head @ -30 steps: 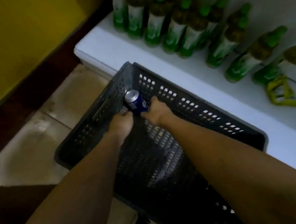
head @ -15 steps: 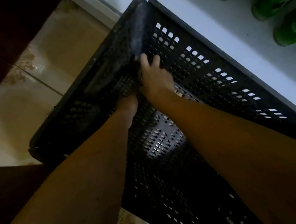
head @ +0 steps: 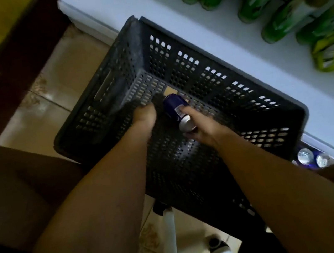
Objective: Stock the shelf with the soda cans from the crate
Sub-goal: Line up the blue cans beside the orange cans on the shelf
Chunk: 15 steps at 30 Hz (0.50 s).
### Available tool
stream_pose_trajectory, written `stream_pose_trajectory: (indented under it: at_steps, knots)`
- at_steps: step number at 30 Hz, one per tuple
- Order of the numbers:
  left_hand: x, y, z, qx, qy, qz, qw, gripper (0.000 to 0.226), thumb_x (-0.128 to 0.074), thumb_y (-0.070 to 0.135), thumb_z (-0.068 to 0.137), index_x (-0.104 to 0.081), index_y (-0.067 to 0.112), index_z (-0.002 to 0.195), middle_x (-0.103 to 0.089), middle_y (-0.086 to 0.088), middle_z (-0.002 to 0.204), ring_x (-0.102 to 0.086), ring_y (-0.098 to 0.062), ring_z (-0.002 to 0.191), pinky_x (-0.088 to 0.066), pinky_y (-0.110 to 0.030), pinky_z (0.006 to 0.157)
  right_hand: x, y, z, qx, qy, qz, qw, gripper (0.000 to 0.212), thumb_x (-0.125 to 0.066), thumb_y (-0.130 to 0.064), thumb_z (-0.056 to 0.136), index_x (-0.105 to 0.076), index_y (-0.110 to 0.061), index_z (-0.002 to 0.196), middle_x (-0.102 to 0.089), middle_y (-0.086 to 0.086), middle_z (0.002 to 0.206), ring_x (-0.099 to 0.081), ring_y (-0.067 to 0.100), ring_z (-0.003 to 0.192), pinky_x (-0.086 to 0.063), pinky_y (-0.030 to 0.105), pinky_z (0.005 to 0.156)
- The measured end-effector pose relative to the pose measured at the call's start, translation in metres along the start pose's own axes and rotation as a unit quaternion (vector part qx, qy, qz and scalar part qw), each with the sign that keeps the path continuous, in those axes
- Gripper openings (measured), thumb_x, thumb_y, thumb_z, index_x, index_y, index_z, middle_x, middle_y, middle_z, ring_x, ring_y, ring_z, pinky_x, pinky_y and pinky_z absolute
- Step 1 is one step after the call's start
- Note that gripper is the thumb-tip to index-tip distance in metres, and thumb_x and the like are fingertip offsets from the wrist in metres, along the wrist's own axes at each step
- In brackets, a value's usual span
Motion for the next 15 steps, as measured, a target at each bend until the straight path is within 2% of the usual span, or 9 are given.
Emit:
stream_pose_trajectory:
  at_steps: [2, 3, 5, 7, 8, 11, 15]
  knots:
    - [0.005, 0.0, -0.022, -0.018, -0.01, -0.017, 1.0, 0.038, -0.045, 0.033, 0.099, -0.061, 0.012, 0.127, -0.064, -0.011, 0.121, -0.061, -0.028, 0.107, -0.047, -0.034, 0.078, -0.003, 0.004, -0.026, 0.004, -0.053, 0.109, 0.993, 0.028, -0.068, -0.03, 0.09, -0.058, -0.012, 0.109, -0.06, 0.007, 0.103, -0.062, 0.019, 0.094, -0.054, 0.034, 0.089]
    - [0.007, 0.0, -0.033, -0.026, -0.016, -0.016, 0.999, 0.038, -0.045, 0.034, 0.098, -0.062, 0.013, 0.125, -0.065, -0.011, 0.118, -0.062, -0.029, 0.106, -0.047, -0.034, 0.077, -0.005, 0.002, -0.04, 0.012, -0.079, 0.15, 0.985, 0.025, -0.069, -0.026, 0.09, -0.06, -0.011, 0.108, -0.063, 0.01, 0.103, -0.063, 0.02, 0.094, -0.056, 0.034, 0.088]
    - [0.007, 0.006, -0.053, -0.055, -0.022, 0.0, 0.998, 0.041, -0.045, 0.033, 0.098, -0.06, 0.011, 0.128, -0.063, -0.014, 0.124, -0.059, -0.033, 0.112, -0.049, -0.039, 0.091, -0.009, -0.004, -0.066, 0.042, -0.127, 0.212, 0.968, 0.029, -0.07, -0.02, 0.084, -0.061, -0.007, 0.109, -0.067, 0.013, 0.098, -0.066, 0.022, 0.09, -0.059, 0.036, 0.086]
    - [0.002, 0.021, -0.075, -0.098, -0.033, 0.017, 0.995, 0.042, -0.045, 0.03, 0.099, -0.056, 0.008, 0.133, -0.06, -0.016, 0.13, -0.056, -0.033, 0.118, -0.044, -0.041, 0.103, -0.007, -0.014, -0.094, 0.081, -0.156, 0.259, 0.95, 0.035, -0.07, -0.017, 0.075, -0.062, -0.003, 0.106, -0.07, 0.015, 0.091, -0.068, 0.025, 0.085, -0.058, 0.041, 0.086]
    - [-0.001, 0.031, -0.089, -0.122, -0.038, 0.025, 0.991, 0.039, -0.044, 0.028, 0.1, -0.056, 0.007, 0.131, -0.06, -0.016, 0.131, -0.057, -0.032, 0.117, -0.043, -0.039, 0.102, -0.005, -0.02, -0.109, 0.102, -0.168, 0.271, 0.942, 0.035, -0.07, -0.016, 0.073, -0.062, -0.003, 0.105, -0.071, 0.016, 0.09, -0.069, 0.025, 0.084, -0.057, 0.042, 0.086]
    - [-0.012, 0.065, -0.133, -0.215, -0.057, 0.072, 0.972, 0.021, -0.043, 0.027, 0.101, -0.058, 0.016, 0.11, -0.063, -0.015, 0.123, -0.058, -0.028, 0.104, -0.042, -0.034, 0.087, 0.005, -0.041, -0.154, 0.17, -0.188, 0.268, 0.93, 0.04, -0.07, -0.015, 0.074, -0.058, -0.001, 0.11, -0.07, 0.018, 0.093, -0.07, 0.027, 0.086, -0.059, 0.043, 0.085]
    - [-0.031, 0.117, -0.203, -0.344, -0.091, 0.132, 0.925, 0.028, -0.041, 0.027, 0.098, -0.062, 0.012, 0.11, -0.064, -0.014, 0.117, -0.059, -0.031, 0.11, -0.046, -0.039, 0.089, 0.027, -0.079, -0.215, 0.285, -0.174, 0.27, 0.903, 0.045, -0.071, -0.017, 0.075, -0.052, -0.007, 0.115, -0.067, 0.017, 0.095, -0.071, 0.025, 0.082, -0.06, 0.041, 0.081]
Point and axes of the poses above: each hand's wrist, its own z-axis towards the middle knuckle, its own x-axis out of the back of the hand, y = z × x, the point moved 8 cm from there along z, towards the middle knuckle
